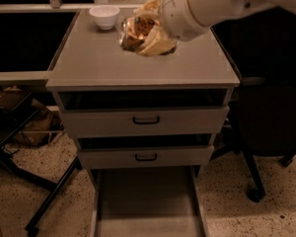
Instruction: Place orange can into bottom drawer
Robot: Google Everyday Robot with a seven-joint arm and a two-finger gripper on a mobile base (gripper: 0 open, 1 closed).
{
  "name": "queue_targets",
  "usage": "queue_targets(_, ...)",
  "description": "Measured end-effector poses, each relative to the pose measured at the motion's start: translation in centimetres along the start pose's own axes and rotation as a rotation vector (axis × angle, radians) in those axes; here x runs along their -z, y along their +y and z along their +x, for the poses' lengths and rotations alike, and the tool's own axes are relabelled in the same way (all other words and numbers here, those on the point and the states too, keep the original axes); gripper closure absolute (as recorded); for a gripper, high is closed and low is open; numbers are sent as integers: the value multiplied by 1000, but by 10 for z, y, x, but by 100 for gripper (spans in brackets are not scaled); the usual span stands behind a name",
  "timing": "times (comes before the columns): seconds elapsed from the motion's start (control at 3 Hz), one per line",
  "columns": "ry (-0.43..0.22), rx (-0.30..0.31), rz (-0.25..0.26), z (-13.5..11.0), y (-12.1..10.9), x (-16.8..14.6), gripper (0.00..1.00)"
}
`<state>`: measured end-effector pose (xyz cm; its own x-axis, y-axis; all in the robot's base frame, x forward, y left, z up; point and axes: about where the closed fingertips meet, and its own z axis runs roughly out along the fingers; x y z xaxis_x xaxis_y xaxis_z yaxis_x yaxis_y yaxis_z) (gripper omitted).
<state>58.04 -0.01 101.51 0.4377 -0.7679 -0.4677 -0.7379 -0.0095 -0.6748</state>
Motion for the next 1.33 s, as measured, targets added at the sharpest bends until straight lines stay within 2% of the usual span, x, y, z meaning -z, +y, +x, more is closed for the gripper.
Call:
queue_targets(0.33, -109, -53, -24, -9, 64, -15, 100)
queue_targets(0.67, -73, -114, -61, 19, 104, -10, 100)
queue_targets(1.0, -83, -92, -55, 14, 96, -26, 100)
queue_targets(1.33, -107, -179, -37, 13, 116, -53, 100)
